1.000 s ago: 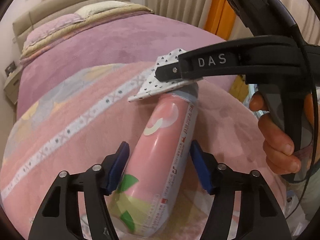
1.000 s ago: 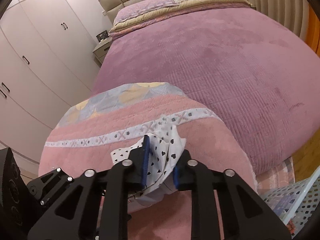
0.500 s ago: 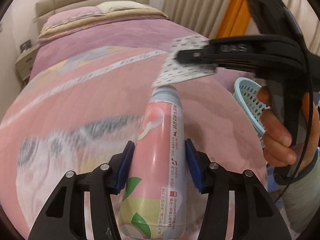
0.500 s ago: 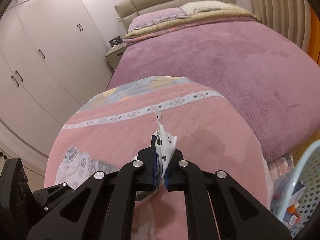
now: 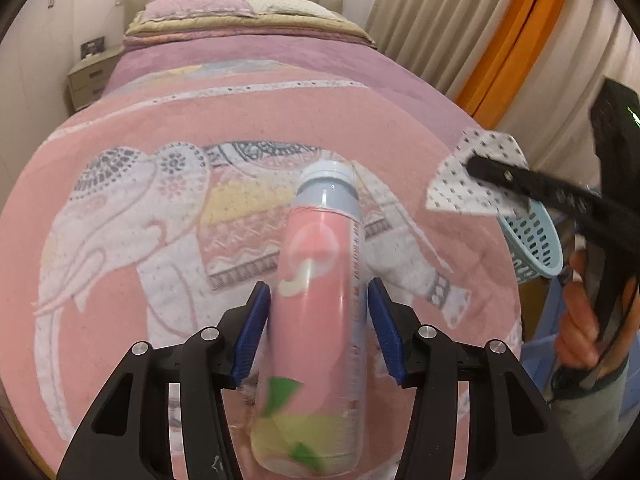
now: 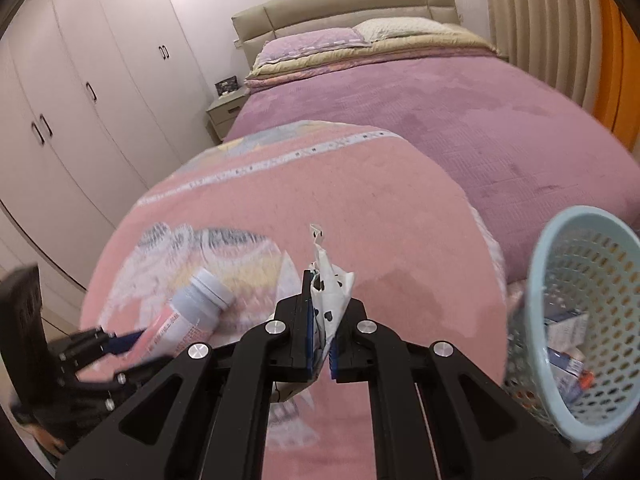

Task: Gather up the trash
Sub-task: 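Grasp the pink spray can with the left gripper while the right grasps the polka-dot paper, then carry the spray can and paper over the blue basket and release them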

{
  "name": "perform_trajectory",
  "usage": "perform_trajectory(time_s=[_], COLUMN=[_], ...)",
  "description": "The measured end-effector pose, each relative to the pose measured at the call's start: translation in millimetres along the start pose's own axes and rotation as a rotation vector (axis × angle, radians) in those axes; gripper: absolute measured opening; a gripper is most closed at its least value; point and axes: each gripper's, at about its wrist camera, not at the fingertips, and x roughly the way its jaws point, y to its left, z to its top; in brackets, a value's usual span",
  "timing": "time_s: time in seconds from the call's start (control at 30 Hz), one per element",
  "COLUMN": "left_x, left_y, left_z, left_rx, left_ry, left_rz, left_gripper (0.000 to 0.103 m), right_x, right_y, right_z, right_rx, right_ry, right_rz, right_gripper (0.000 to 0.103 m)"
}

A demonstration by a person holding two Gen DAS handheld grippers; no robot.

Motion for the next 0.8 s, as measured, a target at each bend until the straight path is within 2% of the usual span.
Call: perform_trajectory(time_s=[0.03, 0.1, 0.2, 0.27, 0.3, 0.37, 0.57, 0.8], left_x=[2, 4, 10, 13, 14, 14, -9, -30], left_y=[-3, -7, -13, -17, -19, -20, -38, -93], left_z=[0, -4, -8, -9, -10, -11, -1, 38], left_rx=[0.005, 0.009, 0.022, 0.024, 0.026, 0.02, 0.027, 0.122], left_ry=[0.005, 0.014, 0.024, 0.029, 0.031, 0.032, -0.079, -0.195], left_rz=[0.001, 0.006, 0.045, 0.062, 0.067, 0.061, -0.012, -0.108], left_gripper=[0.051, 0.062, 0.062, 0.054, 0.047, 0.047, 0.046, 0.046], right_x=[-3, -9, -15, -19, -21, -25, -52, -96], right_y=[0, -1, -6, -8, -9, -9, -19, -44], right_z=[-5, -15, -25, -31, -33, -35, -36, -23], right_rx=[-0.005, -0.01, -0.007, -0.006, -0.006, -0.005, 0.027, 0.072], right_ry=[-0.002, -0.004, -0.002, -0.009, -0.012, -0.019, -0.093, -0.216], right_rz=[-0.004, 0.004, 0.007, 0.014, 0.014, 0.016, 0.016, -0.034], right_gripper=[0.004, 0.004, 0.004, 0.004, 0.004, 0.004, 0.004, 0.004])
